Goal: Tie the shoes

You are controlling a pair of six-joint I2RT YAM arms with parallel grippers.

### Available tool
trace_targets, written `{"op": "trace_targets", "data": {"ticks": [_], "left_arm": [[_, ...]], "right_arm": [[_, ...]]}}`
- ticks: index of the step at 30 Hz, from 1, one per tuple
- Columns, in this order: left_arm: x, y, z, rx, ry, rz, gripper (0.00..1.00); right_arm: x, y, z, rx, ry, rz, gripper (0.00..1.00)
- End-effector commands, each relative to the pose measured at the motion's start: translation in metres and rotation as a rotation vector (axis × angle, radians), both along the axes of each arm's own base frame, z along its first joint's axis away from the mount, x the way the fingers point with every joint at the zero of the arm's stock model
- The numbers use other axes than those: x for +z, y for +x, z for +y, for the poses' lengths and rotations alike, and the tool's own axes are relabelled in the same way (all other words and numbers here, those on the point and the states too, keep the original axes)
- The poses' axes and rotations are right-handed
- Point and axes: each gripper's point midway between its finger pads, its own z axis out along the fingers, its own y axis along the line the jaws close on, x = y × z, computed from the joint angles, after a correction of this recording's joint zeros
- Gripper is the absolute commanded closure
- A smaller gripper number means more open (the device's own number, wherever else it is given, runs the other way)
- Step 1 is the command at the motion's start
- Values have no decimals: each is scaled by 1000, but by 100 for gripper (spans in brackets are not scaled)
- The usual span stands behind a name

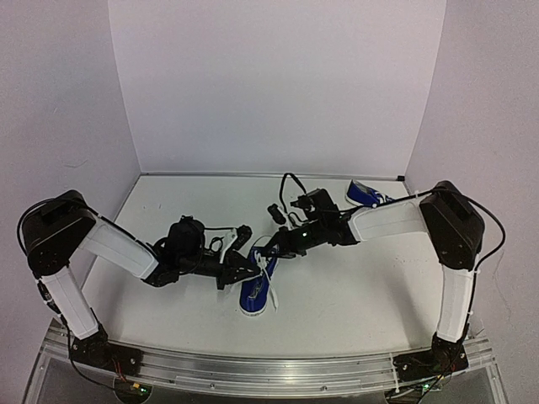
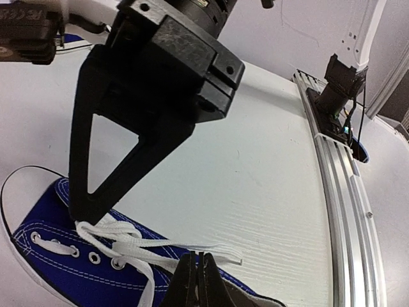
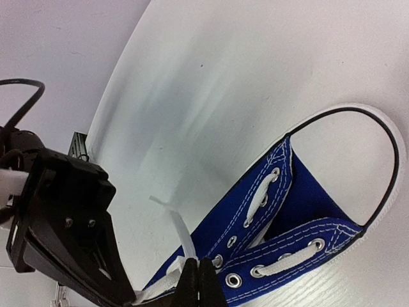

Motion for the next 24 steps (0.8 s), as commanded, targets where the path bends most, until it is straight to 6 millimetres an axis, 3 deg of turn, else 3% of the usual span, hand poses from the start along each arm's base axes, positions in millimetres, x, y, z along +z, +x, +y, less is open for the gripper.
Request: {"op": "trace_targets", "data": {"ticks": [1,24], "left_arm": [[15,-2,-13,-14,22,-92,100],[2,-23,-48,-103,141,-187,100]], "right_arm": [[6,0,14,43,35,-14,100],[3,12,24,49,21,-26,100]]}}
